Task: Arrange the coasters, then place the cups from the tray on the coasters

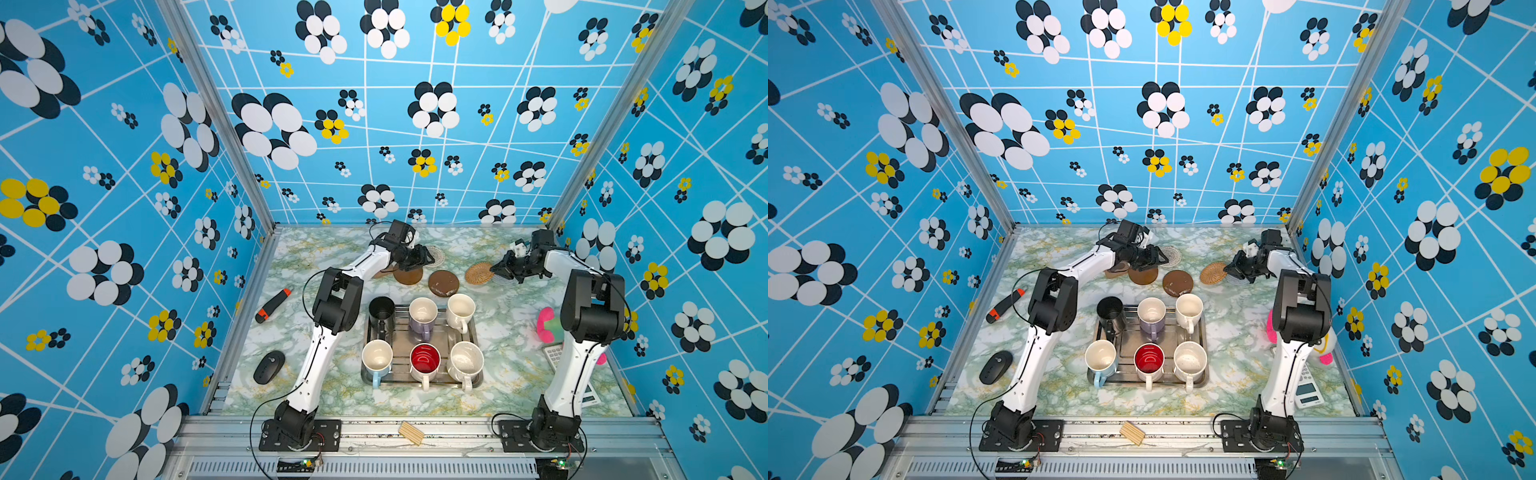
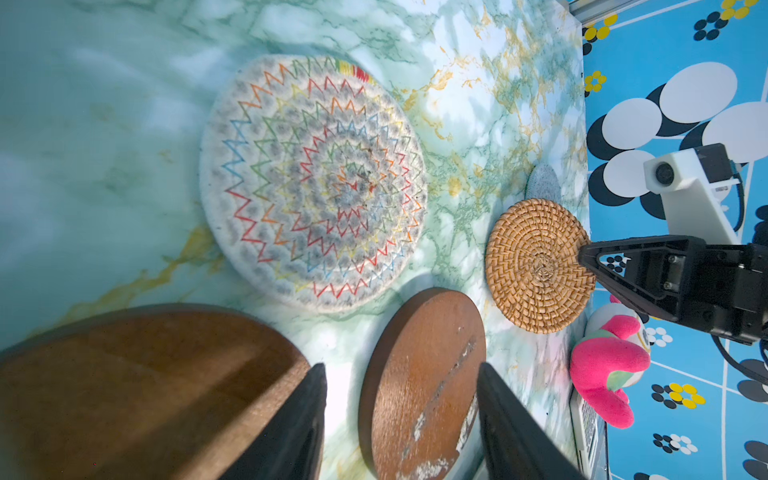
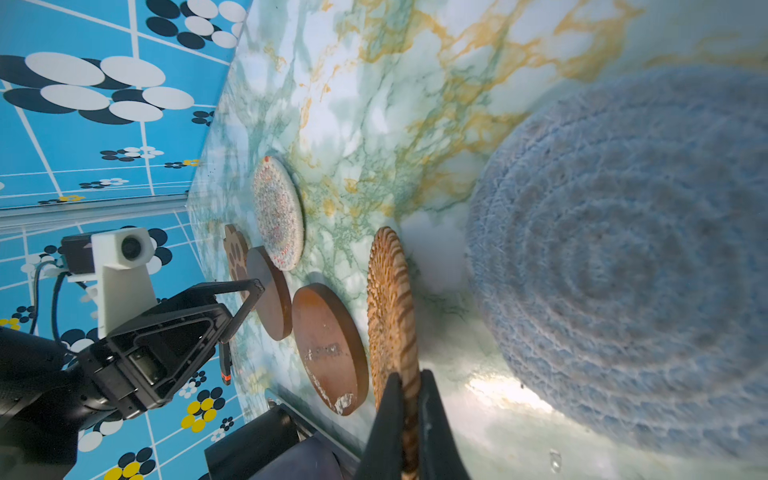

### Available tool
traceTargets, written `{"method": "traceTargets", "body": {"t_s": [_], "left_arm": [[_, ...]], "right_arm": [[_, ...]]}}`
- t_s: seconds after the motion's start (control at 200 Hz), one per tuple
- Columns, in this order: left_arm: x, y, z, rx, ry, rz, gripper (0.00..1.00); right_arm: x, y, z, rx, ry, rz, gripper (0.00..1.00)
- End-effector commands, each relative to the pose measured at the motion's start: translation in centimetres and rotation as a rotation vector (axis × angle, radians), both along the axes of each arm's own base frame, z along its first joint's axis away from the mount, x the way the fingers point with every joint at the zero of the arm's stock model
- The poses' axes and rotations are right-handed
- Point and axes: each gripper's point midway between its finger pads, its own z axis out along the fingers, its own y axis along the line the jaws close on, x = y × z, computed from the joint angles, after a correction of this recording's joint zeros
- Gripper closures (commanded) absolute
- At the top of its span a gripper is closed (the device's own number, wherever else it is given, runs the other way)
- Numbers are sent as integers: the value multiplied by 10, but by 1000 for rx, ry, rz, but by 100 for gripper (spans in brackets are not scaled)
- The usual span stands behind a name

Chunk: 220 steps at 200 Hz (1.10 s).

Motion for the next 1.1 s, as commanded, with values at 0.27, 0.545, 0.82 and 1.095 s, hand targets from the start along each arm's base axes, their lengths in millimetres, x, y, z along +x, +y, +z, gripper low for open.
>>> {"method": "traceTargets", "body": {"t_s": [0.27,0.545,0.82,1.095], "left_arm": [[-4,0,27,1,-46,-8,41],[-5,3,27,7,-50,-7,41],[-5,3,26,8,-46,-7,41],[-4,9,33,17,-60,0,41]], "right_arm": [[-3,8,-19,-56,66,34,100],[-1,5,-35,-105,108,46,89],[-5,2,-36,-139,123,56,75],[-4,0,-20,-150,96,53,71]]}}
